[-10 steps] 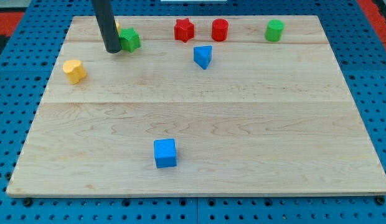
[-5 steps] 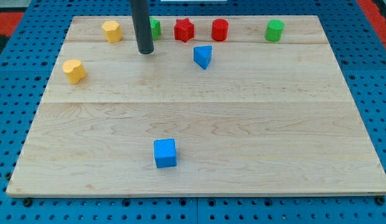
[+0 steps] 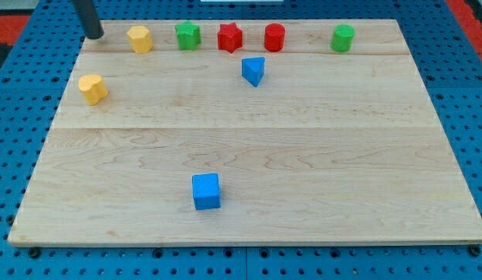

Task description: Push the green star in between the yellow hexagon and red star

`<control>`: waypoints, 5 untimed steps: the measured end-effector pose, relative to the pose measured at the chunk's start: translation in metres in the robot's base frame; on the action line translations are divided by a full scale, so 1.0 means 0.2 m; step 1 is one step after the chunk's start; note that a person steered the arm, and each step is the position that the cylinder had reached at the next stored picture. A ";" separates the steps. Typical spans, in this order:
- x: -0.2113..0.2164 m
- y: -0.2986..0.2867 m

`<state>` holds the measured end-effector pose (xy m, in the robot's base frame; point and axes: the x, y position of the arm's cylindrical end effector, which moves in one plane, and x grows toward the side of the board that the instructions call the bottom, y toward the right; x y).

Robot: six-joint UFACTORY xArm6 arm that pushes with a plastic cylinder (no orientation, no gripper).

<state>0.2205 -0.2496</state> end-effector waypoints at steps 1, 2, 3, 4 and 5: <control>-0.08 0.22; -0.12 0.51; -0.13 0.82; -0.10 0.89; -0.07 0.88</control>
